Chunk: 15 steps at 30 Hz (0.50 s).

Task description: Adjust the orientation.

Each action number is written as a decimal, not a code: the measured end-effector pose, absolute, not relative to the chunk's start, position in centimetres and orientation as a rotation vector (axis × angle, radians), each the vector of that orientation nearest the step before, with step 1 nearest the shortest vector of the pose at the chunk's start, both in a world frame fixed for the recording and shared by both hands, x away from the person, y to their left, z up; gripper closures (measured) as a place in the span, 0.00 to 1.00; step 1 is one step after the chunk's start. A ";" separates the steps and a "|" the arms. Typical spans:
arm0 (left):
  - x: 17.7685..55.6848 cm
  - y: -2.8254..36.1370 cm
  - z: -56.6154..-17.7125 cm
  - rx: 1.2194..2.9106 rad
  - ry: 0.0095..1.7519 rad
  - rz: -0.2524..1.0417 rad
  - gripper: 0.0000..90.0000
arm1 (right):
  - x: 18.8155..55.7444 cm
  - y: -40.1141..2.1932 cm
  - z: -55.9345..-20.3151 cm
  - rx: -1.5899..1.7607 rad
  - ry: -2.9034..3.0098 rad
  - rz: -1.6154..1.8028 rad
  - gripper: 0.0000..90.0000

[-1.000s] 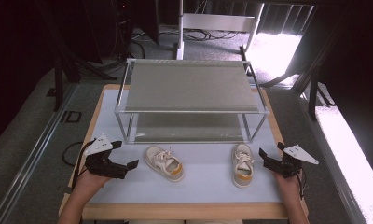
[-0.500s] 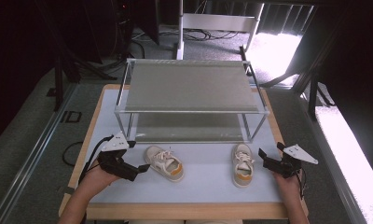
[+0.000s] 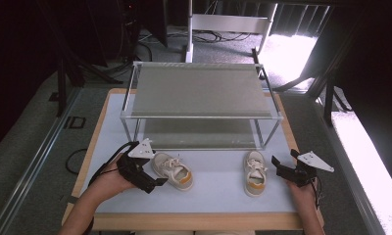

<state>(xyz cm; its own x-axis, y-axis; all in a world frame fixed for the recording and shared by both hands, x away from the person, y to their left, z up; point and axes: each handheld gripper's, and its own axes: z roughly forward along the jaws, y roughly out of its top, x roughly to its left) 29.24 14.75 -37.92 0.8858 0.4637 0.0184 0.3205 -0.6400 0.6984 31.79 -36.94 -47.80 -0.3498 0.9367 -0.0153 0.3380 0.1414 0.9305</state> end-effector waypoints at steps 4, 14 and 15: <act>29.4 13.8 -37.7 2.392 0.522 0.232 0.00 | 31.8 -36.9 -47.8 1.226 1.788 1.200 0.17; 29.6 11.1 -37.1 2.516 0.426 0.202 0.02 | 31.8 -36.9 -47.8 1.225 1.788 1.198 0.17; 29.7 10.7 -37.1 2.535 0.414 0.200 0.02 | 31.8 -36.9 -47.8 1.226 1.787 1.198 0.17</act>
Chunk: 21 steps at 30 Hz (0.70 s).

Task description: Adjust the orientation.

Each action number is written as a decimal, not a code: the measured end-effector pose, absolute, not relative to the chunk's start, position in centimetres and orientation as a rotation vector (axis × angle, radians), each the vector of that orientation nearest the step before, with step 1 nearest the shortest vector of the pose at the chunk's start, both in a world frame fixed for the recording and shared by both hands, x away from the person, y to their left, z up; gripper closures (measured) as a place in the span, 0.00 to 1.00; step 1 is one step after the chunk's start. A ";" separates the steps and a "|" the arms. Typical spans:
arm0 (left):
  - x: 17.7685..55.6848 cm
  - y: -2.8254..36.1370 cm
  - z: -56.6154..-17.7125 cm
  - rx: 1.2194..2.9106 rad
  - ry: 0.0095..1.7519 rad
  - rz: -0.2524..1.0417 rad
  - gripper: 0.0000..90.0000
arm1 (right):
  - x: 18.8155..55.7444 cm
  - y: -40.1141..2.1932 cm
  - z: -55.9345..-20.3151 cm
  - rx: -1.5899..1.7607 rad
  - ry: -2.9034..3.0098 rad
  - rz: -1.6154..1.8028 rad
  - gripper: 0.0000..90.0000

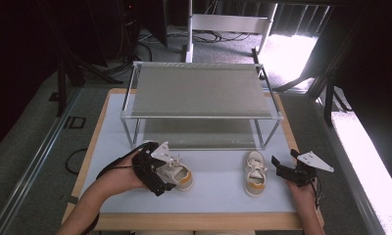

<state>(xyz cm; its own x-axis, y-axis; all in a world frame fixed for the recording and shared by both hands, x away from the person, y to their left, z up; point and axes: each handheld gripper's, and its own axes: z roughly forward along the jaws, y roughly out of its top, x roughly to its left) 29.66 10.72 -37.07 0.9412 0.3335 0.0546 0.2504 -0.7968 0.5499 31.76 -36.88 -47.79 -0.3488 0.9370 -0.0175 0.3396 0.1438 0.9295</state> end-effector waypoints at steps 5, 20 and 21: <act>29.8 8.9 -37.3 2.623 0.355 0.172 0.02 | 31.8 -36.9 -47.8 1.225 1.789 1.200 0.17; 30.8 4.7 -38.2 2.761 0.324 0.026 0.17 | 31.8 -36.9 -47.8 1.224 1.789 1.208 0.18; 31.0 3.9 -38.5 2.789 0.358 0.027 0.22 | 31.7 -36.9 -47.8 1.225 1.788 1.210 0.19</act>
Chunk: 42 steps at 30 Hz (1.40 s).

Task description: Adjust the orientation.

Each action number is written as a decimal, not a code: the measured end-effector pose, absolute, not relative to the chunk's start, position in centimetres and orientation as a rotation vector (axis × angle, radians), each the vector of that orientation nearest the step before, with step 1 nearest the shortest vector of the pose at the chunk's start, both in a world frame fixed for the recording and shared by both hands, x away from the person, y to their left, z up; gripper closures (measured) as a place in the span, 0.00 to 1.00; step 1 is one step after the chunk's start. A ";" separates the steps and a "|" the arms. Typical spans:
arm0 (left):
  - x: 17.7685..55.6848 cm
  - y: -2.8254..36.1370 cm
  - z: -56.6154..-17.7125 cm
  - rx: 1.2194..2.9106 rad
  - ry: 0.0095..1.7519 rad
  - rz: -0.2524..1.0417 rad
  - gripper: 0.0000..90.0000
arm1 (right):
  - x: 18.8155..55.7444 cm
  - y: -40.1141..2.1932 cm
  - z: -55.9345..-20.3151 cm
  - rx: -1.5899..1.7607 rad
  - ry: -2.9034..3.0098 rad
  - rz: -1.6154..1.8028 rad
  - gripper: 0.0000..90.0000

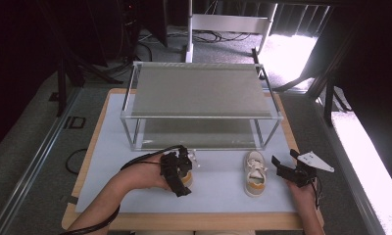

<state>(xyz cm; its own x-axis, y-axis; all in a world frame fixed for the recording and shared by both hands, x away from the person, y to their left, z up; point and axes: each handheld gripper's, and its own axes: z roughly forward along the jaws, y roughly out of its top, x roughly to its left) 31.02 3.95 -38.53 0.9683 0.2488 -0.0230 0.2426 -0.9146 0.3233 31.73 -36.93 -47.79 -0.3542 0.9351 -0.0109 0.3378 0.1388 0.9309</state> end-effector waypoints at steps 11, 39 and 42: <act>32.4 1.5 -40.8 2.934 0.526 -0.030 0.48 | 31.7 -36.9 -47.8 1.223 1.790 1.211 0.19; 32.7 0.7 -40.7 3.025 0.414 -0.168 0.85 | 31.8 -36.9 -47.8 1.222 1.796 1.199 0.20; 32.2 0.4 -40.1 3.039 0.310 -0.156 0.85 | 31.8 -36.9 -47.8 1.221 1.797 1.199 0.20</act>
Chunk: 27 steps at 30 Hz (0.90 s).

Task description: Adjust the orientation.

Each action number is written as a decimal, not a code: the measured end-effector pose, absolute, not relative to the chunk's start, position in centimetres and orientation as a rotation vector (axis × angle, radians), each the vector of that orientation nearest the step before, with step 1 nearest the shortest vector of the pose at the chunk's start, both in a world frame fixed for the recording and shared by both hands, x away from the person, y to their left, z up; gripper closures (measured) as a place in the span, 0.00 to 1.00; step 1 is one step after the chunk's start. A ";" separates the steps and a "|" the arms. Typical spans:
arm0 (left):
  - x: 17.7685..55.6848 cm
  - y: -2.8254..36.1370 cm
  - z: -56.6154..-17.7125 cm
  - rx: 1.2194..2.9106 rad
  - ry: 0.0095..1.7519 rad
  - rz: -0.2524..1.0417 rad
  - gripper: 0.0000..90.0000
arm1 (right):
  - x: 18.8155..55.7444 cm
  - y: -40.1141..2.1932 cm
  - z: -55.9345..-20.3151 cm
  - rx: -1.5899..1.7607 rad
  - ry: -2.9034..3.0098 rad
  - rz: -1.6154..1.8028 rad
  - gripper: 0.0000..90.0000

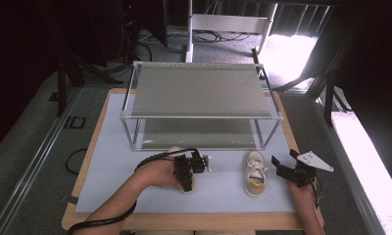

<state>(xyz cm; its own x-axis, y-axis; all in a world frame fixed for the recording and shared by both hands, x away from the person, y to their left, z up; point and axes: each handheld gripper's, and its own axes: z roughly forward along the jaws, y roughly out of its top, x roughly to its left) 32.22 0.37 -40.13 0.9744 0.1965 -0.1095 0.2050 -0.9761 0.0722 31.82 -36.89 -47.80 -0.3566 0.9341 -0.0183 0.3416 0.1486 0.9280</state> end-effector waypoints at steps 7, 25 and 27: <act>31.1 -0.6 -39.3 3.063 0.054 -0.154 0.85 | 31.8 -36.9 -47.8 1.222 1.797 1.200 0.20; 31.6 -0.8 -41.2 3.030 -0.149 -0.194 0.83 | 31.8 -36.9 -47.8 1.221 1.793 1.207 0.20; 31.7 -0.9 -41.2 3.039 -0.147 -0.207 0.83 | 31.8 -36.9 -47.8 1.222 1.792 1.206 0.20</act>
<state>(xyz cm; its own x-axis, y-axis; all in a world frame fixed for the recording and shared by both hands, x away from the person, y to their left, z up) 31.70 -0.86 -41.18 0.9861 -0.1024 -0.1307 -0.0899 -0.9911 0.0981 31.77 -36.93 -47.80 -0.3564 0.9342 -0.0140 0.3387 0.1431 0.9299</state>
